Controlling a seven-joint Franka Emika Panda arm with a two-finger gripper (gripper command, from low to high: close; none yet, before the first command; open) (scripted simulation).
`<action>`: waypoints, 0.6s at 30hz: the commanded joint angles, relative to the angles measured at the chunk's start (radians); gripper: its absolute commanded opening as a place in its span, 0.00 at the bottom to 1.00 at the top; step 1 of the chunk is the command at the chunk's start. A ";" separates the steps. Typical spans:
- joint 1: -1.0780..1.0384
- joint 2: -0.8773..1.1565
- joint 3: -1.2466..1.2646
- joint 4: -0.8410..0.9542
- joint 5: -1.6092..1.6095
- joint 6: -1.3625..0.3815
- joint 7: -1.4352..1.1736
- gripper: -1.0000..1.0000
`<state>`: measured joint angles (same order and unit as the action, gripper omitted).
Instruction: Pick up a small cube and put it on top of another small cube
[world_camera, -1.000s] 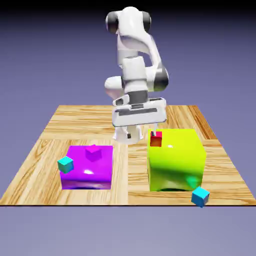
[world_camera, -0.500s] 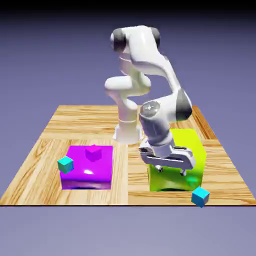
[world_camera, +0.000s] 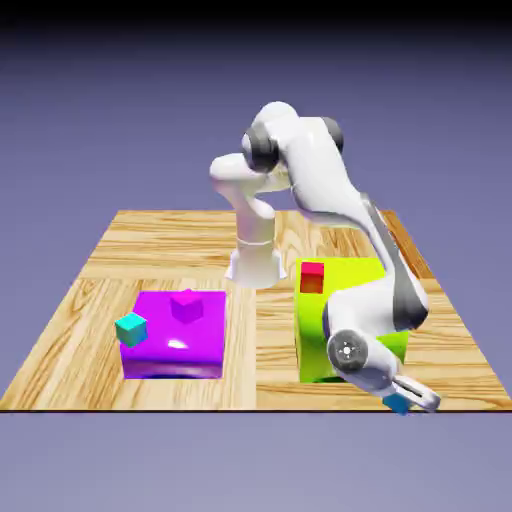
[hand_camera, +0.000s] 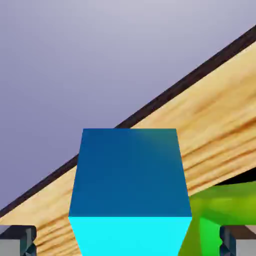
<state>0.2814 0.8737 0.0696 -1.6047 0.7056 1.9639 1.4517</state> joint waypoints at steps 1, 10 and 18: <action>0.000 0.000 0.000 0.000 0.000 0.000 0.000 0.00; -0.138 -0.274 -0.207 -0.128 -0.247 -0.264 -0.242 0.00; -0.266 -0.531 -0.438 -0.337 -0.513 -0.452 -0.590 0.00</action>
<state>0.0153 0.3432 -0.3681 -1.9417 0.1947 1.5119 0.8621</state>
